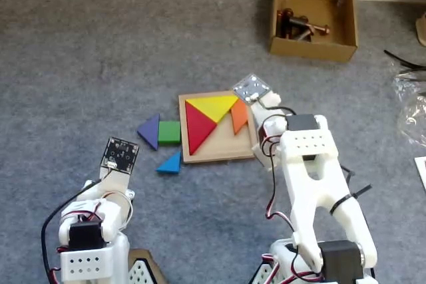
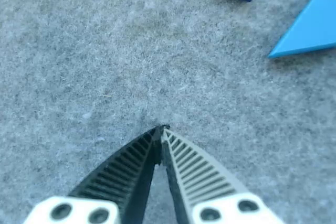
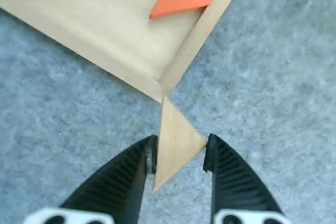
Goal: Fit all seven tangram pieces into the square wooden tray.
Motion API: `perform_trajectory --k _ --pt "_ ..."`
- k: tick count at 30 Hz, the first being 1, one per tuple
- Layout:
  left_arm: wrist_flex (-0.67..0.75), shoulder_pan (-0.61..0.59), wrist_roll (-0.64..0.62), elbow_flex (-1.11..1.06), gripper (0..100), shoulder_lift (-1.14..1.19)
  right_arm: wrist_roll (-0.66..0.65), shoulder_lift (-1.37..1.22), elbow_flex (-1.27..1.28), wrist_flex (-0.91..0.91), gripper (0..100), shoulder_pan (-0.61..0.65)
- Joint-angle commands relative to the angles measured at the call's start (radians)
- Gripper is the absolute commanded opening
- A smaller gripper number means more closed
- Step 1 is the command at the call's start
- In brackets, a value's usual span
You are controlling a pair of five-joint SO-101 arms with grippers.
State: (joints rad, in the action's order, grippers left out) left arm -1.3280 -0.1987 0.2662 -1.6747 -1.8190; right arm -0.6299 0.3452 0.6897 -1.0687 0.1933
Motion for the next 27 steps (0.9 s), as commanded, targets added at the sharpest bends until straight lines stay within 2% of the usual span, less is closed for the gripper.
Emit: perform_trajectory --k 1,13,17,27 --pt "-0.006 -0.013 -0.008 -0.021 1 -0.007 -0.012 0.047 -0.053 0.077 13.3 0.047" --pt "-0.006 -0.013 -0.008 -0.021 1 -0.007 -0.017 -0.091 -0.056 0.214 13.4 0.226" --pt "-0.006 -0.013 -0.008 -0.021 1 -0.007 -0.069 -0.139 -0.056 0.271 13.5 0.292" --pt "-0.006 -0.013 -0.008 -0.021 1 -0.007 -0.077 -0.288 -0.065 0.343 13.5 0.352"
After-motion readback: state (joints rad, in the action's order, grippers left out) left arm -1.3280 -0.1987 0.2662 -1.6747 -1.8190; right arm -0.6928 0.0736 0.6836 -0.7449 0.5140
